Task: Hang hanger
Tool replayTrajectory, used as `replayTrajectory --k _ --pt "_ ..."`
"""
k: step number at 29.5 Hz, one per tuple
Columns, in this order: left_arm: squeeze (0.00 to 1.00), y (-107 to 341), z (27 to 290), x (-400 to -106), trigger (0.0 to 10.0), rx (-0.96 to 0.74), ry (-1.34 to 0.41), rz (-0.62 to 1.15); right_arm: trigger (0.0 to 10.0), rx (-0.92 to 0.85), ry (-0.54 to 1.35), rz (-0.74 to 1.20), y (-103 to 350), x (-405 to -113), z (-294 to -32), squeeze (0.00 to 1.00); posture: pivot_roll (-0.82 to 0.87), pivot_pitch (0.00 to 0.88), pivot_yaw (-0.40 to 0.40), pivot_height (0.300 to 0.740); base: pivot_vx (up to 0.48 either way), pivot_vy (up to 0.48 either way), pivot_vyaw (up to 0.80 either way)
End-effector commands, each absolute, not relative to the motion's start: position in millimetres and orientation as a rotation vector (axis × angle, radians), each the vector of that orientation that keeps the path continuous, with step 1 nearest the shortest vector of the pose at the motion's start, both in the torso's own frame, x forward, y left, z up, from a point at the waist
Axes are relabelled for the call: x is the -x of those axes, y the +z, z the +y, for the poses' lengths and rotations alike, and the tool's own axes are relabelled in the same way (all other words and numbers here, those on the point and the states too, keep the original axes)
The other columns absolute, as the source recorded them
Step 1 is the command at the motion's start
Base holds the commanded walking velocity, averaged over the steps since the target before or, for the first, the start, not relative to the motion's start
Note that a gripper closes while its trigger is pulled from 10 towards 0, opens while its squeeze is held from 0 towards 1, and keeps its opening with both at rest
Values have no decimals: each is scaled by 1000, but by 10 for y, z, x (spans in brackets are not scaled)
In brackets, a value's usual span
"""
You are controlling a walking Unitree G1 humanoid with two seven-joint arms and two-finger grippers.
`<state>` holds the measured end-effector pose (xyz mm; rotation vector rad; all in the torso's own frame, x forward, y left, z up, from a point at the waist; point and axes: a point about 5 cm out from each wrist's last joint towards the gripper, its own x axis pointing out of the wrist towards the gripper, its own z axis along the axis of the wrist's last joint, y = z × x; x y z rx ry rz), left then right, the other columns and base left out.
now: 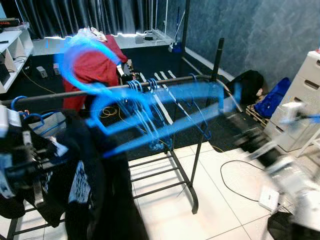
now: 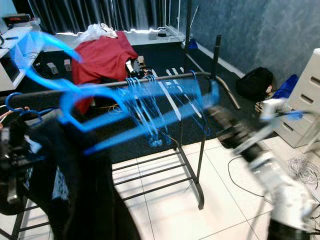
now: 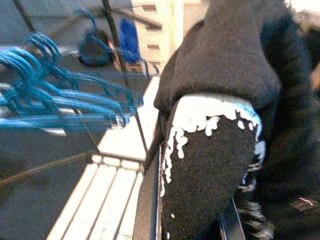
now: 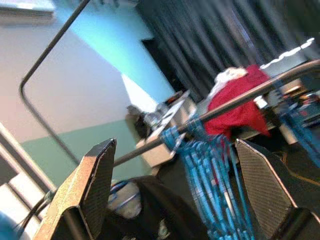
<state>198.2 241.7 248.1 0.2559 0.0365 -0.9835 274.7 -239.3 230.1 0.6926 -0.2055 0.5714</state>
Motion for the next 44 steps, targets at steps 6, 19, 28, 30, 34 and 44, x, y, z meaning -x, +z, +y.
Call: replayTrajectory --k 6,19,28,30,34,44 --pt "0 2220 2316 -2063 10000 -746 -1104 421 10000 -375 745 -127 2461 -2571 -2474 0 -29 0 -28 740 0 0 0" --pt "0 2302 1906 -2277 10000 -896 -1260 270 10000 -100 1187 213 2201 -2241 -1983 0 -36 0 -23 740 0 0 0" --pt "0 2287 1726 -2353 10000 -929 -1310 208 10000 58 1330 328 2050 -2143 -1795 0 -39 0 -26 740 0 0 0" --pt "0 2291 1701 -2361 10000 -929 -1315 197 10000 65 1354 339 2040 -2125 -1762 0 -39 0 -26 740 0 0 0" --pt "0 2301 1657 -2378 10000 -930 -1324 183 10000 82 1375 347 2020 -2125 -1707 0 -41 0 -28 740 0 0 0" --pt "0 2320 1581 -2407 10000 -930 -1346 159 2784 141 1344 341 1951 -2210 -1592 0 -43 0 -23 740 0 0 0"
